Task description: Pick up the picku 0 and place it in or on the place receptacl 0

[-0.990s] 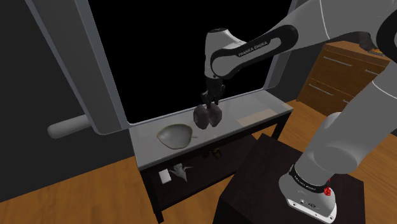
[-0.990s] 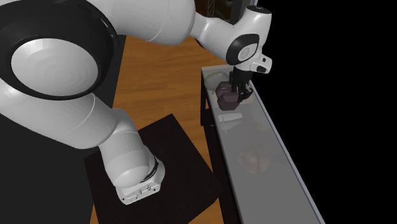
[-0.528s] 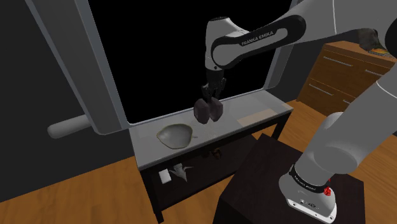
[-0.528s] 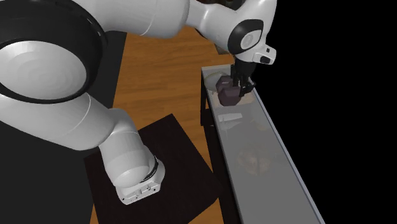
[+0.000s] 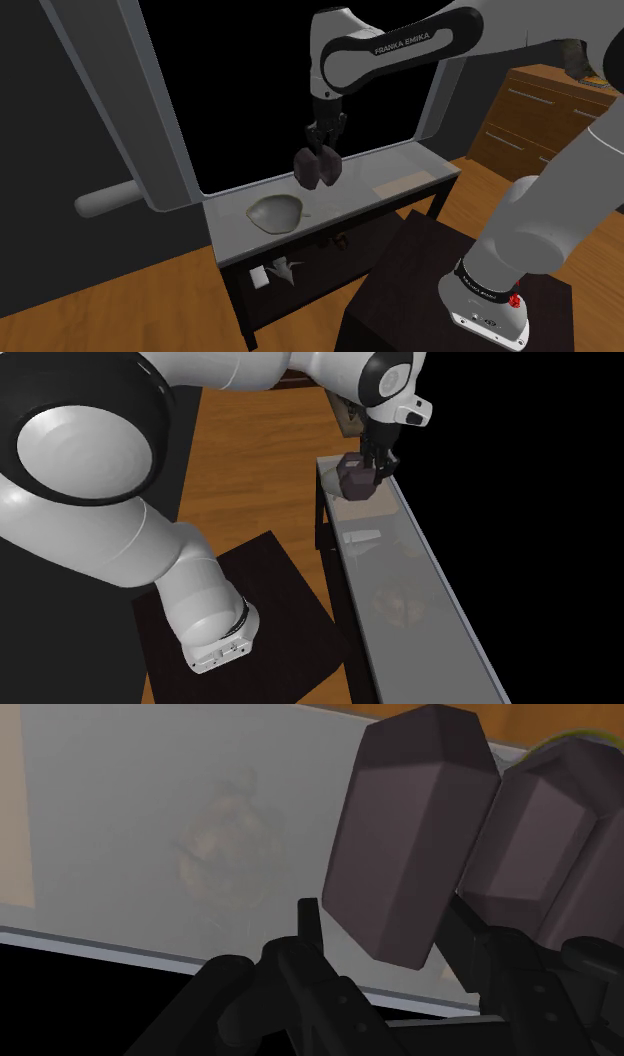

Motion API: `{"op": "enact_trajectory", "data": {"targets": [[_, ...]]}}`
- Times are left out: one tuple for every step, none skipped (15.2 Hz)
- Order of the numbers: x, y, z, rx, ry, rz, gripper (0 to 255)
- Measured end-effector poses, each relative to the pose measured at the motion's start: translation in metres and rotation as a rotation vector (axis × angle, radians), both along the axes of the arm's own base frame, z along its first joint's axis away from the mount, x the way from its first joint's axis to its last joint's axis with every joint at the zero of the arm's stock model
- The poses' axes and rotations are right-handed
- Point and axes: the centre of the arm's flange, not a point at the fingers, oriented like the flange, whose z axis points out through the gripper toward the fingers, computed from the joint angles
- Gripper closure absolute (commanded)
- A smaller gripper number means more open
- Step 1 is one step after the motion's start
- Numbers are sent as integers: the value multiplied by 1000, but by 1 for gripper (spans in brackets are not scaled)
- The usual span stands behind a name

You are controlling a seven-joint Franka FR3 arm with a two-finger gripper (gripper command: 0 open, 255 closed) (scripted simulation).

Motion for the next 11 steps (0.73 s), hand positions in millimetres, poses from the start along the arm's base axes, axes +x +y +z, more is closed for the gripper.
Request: {"op": "enact_trajectory", "data": {"targets": [[2,11,2,0,0,0,255],[8,22,6,0,0,0,255],[12,34,10,0,0,0,255],[13,45,14,0,0,0,255],[21,58,16,0,0,1,255],[26,71,19,0,0,1,255],[32,84,25,0,0,0,255],[35,93,29,0,0,0,255],[36,105,31,0,0,0,255],[38,110,30,0,0,0,255],[41,114,27,0,0,0,255]]}}
